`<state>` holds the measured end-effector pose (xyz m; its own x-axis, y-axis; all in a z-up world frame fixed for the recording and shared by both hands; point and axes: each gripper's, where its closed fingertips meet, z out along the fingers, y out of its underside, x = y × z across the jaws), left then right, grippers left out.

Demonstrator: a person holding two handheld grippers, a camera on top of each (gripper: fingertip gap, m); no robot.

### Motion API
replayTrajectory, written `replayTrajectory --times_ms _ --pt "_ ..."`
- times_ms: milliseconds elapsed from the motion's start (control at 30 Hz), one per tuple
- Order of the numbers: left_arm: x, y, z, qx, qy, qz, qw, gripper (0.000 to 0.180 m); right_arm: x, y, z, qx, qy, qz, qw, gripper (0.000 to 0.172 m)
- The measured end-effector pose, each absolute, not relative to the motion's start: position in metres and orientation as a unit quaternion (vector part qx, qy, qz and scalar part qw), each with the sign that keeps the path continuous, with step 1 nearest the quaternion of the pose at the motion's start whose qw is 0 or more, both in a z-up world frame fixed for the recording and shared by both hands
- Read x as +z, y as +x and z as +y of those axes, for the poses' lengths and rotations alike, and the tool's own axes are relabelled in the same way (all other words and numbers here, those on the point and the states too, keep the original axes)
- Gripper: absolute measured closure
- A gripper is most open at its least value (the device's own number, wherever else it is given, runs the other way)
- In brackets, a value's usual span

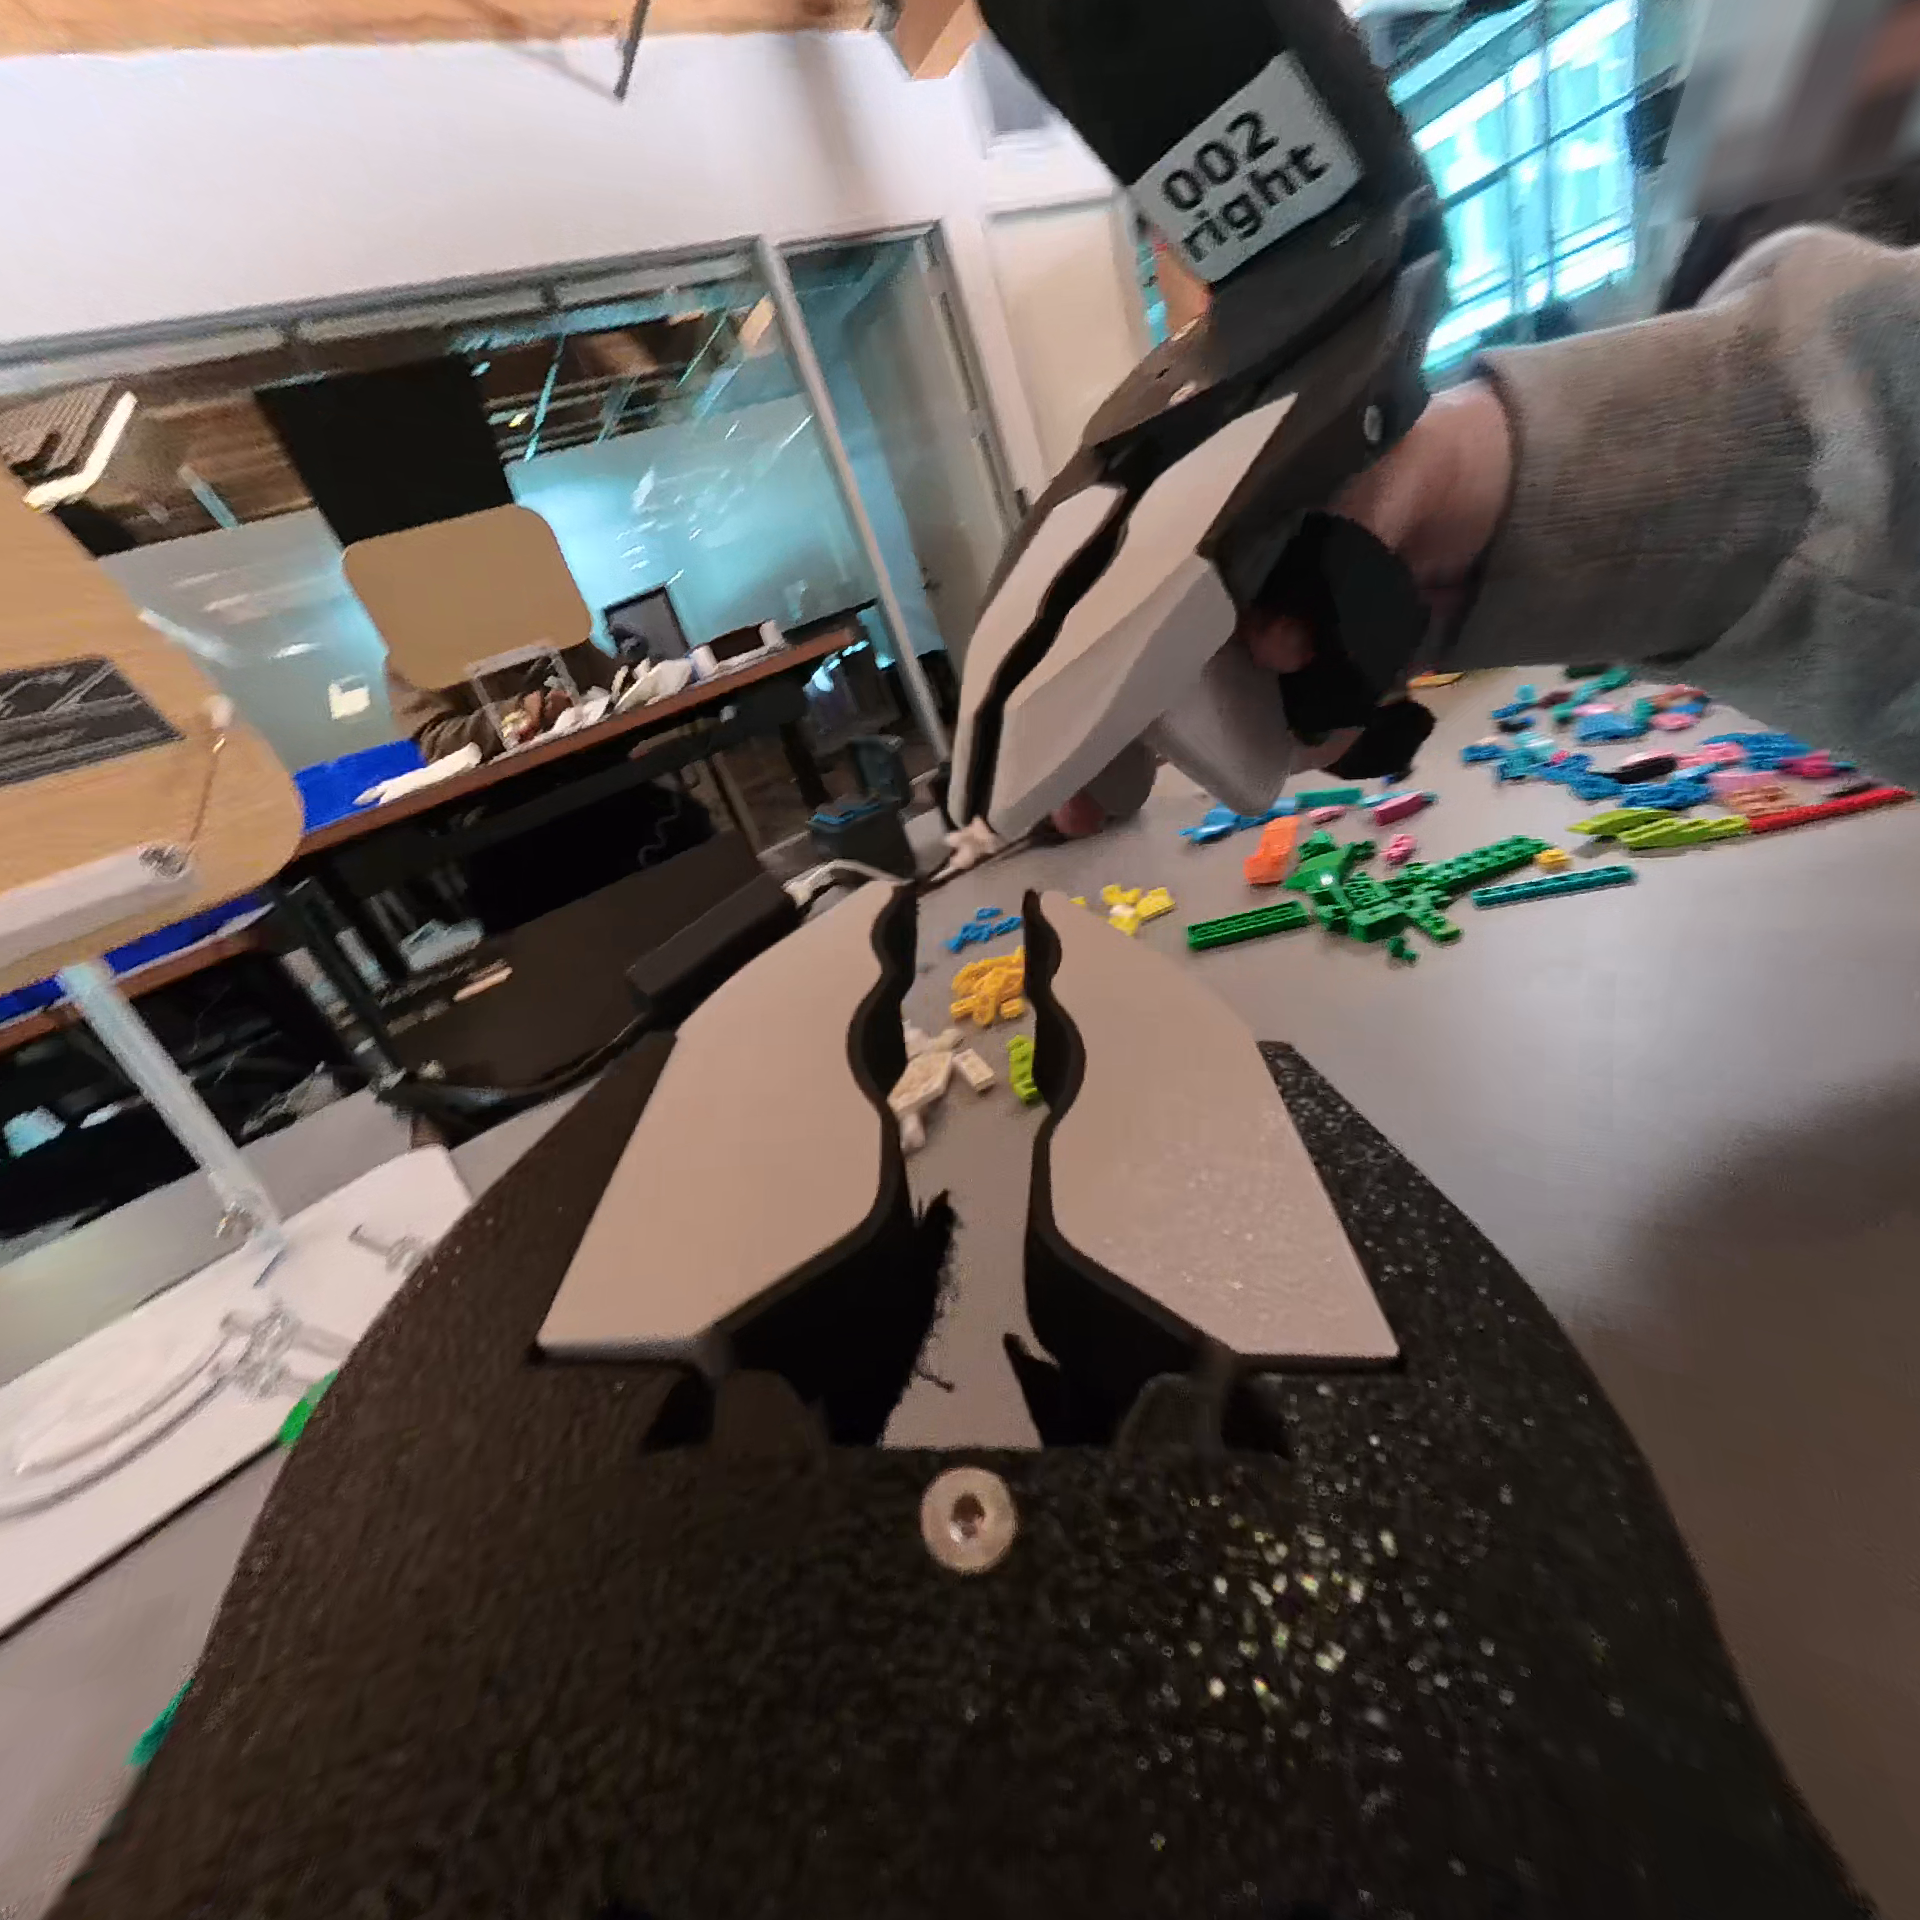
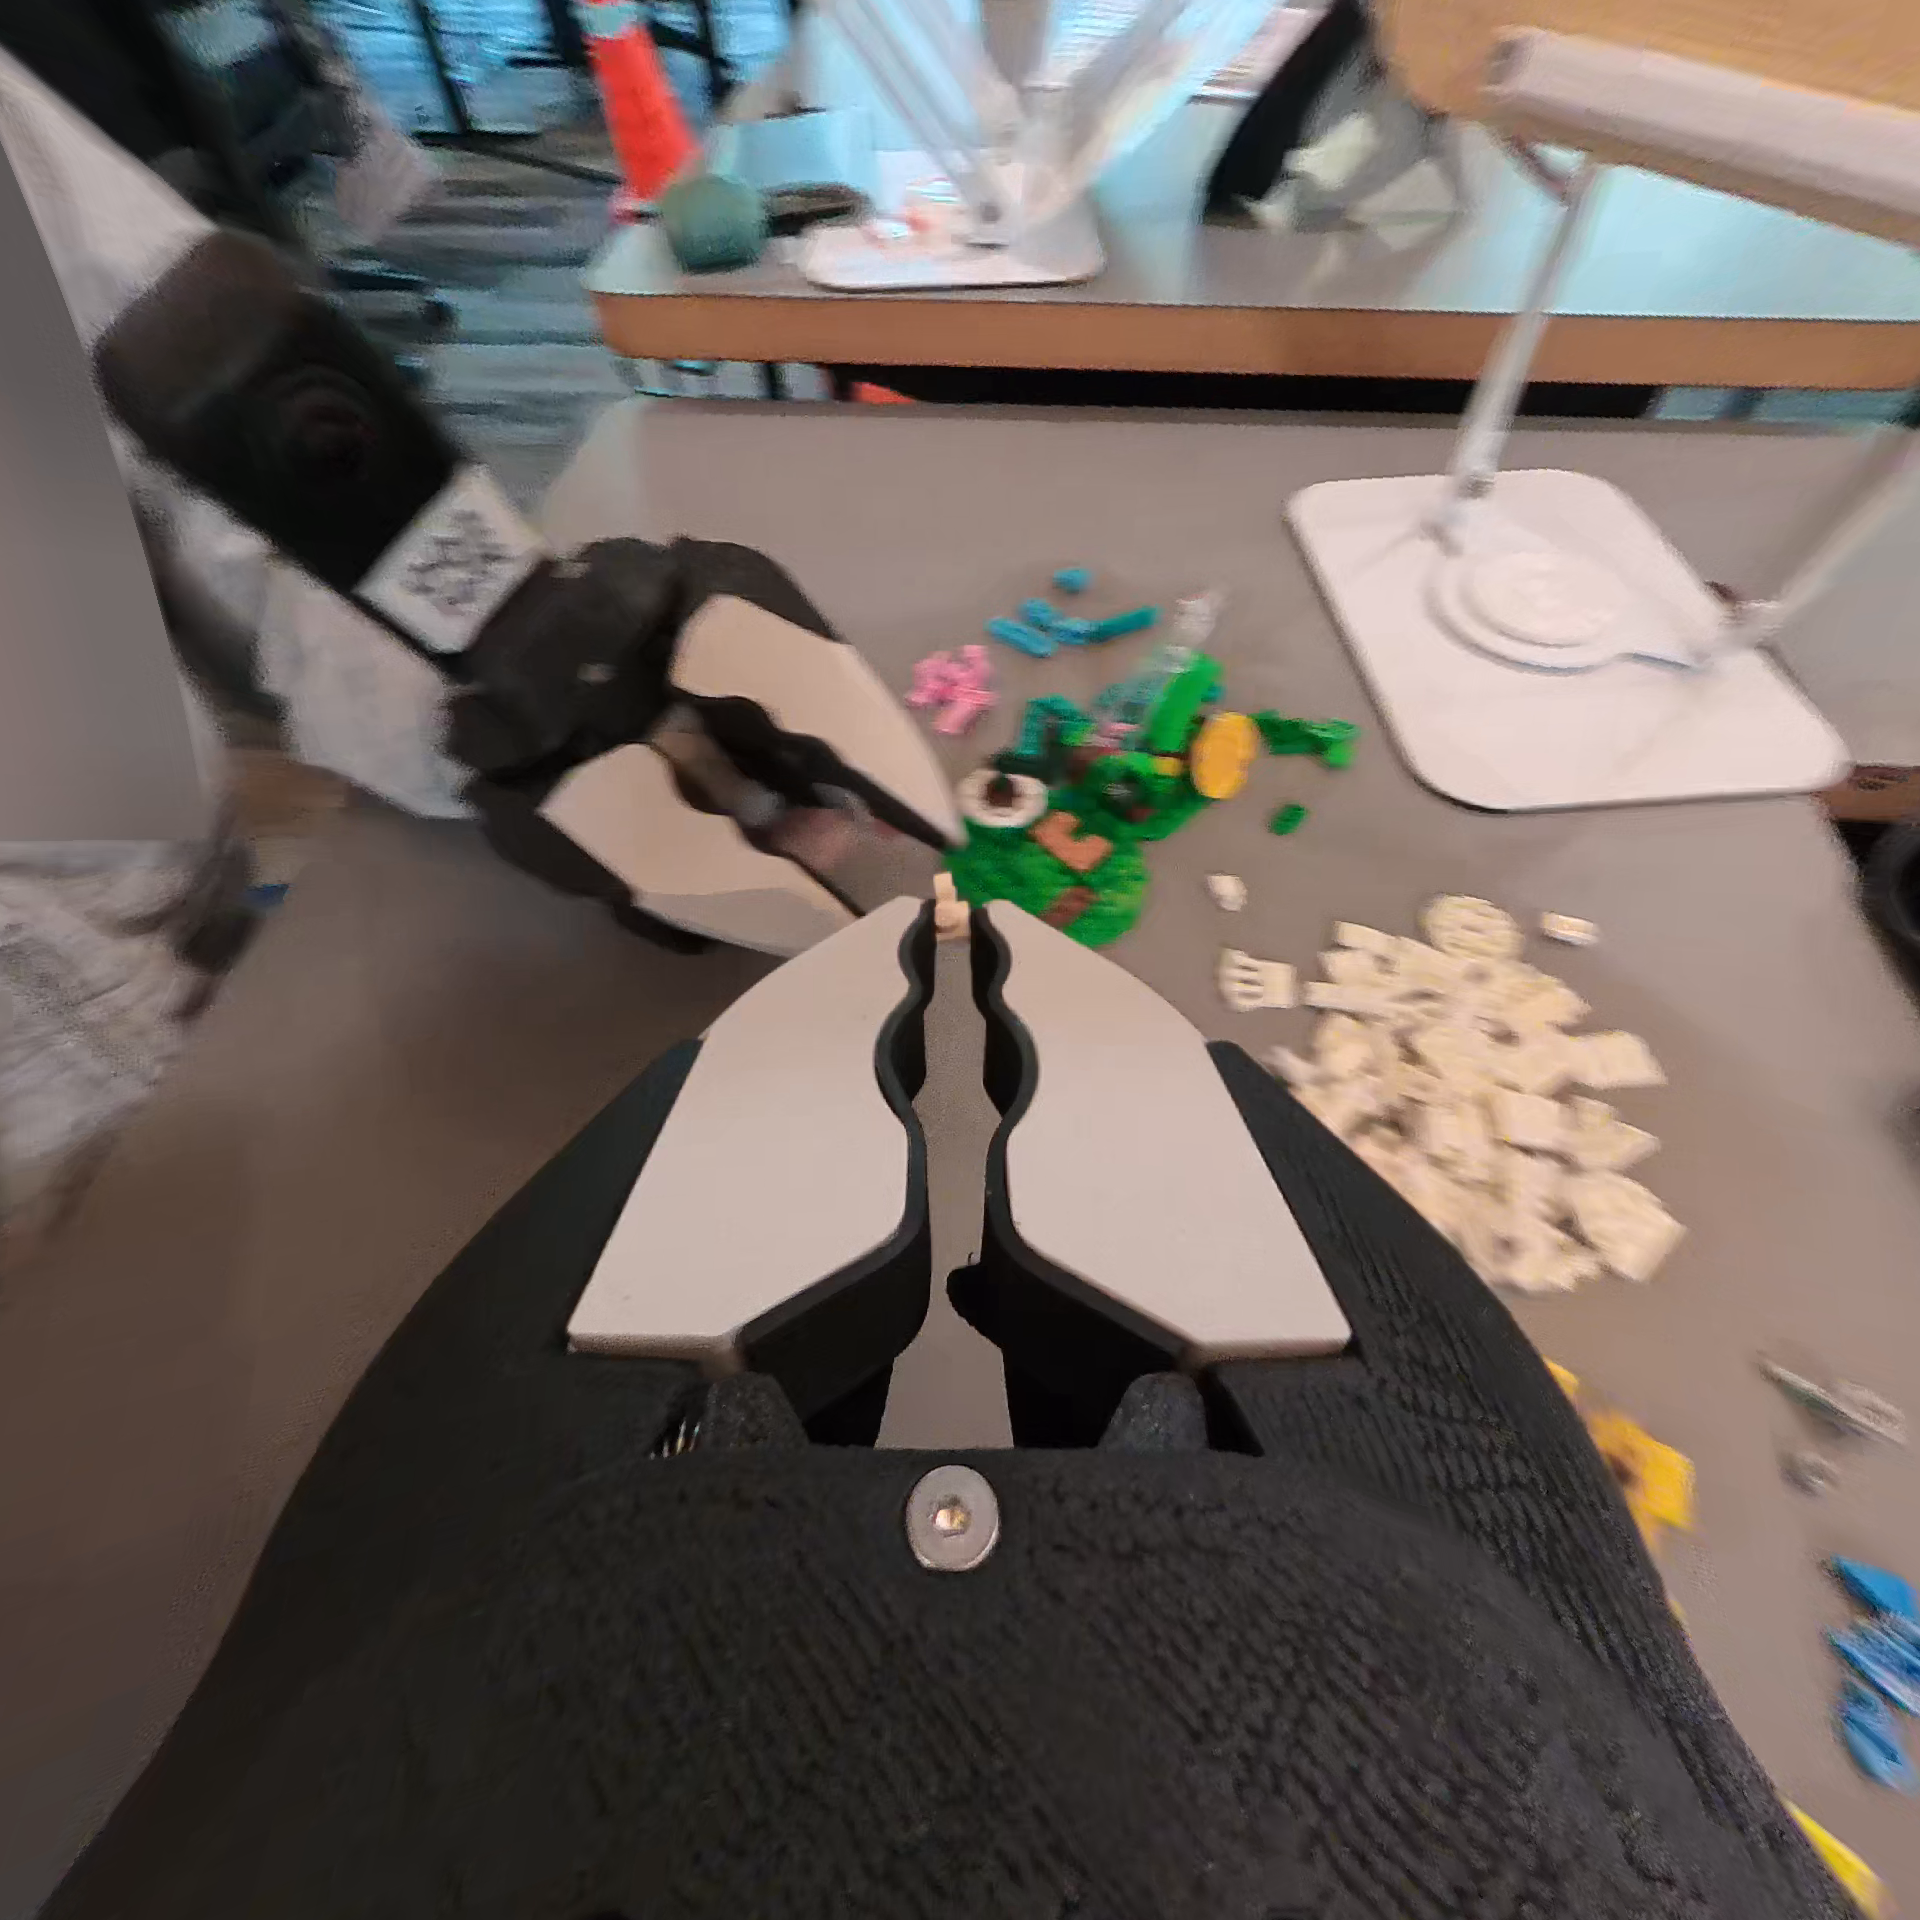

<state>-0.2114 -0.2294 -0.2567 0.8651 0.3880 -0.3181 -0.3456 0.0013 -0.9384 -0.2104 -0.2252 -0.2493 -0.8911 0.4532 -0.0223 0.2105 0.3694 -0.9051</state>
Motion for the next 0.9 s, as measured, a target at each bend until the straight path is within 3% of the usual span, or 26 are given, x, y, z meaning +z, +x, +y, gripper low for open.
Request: replayTrajectory --times_ms 100,167,400,467,567,700,800,900 --pt "-0.254 -0.219 -0.234 0.273 -0.655 -0.035 0.704 0.163 -0.263 -0.270 -0.190 0.463 -0.285 -0.804 0.243 0.166" --pt "-0.251 -0.213 -0.233 0.283 -0.646 -0.016 0.709 0.165 -0.284 -0.299 -0.173 0.406 -0.321 -0.807 0.282 0.166" --pt "-0.252 -0.155 -0.219 0.284 -0.625 0.125 0.717 0.179 -0.338 -0.337 -0.167 0.293 -0.328 -0.848 0.295 0.166" --pt "-0.251 -0.148 -0.218 0.285 -0.619 0.139 0.719 0.179 -0.342 -0.342 -0.168 0.299 -0.342 -0.843 0.288 0.163" --pt "-0.250 -0.142 -0.219 0.277 -0.612 0.152 0.725 0.179 -0.341 -0.346 -0.170 0.313 -0.363 -0.832 0.280 0.144" --pt "-0.250 -0.138 -0.219 0.267 -0.611 0.159 0.728 0.179 -0.332 -0.349 -0.168 0.320 -0.364 -0.818 0.309 0.144" --pt "-0.243 -0.135 -0.223 0.270 -0.596 0.162 0.738 0.179 -0.326 -0.339 -0.185 0.365 -0.376 -0.810 0.263 0.145" --pt "-0.235 -0.130 -0.229 0.267 -0.579 0.158 0.754 0.179 -0.325 -0.301 -0.237 0.434 -0.330 -0.829 0.125 0.144"
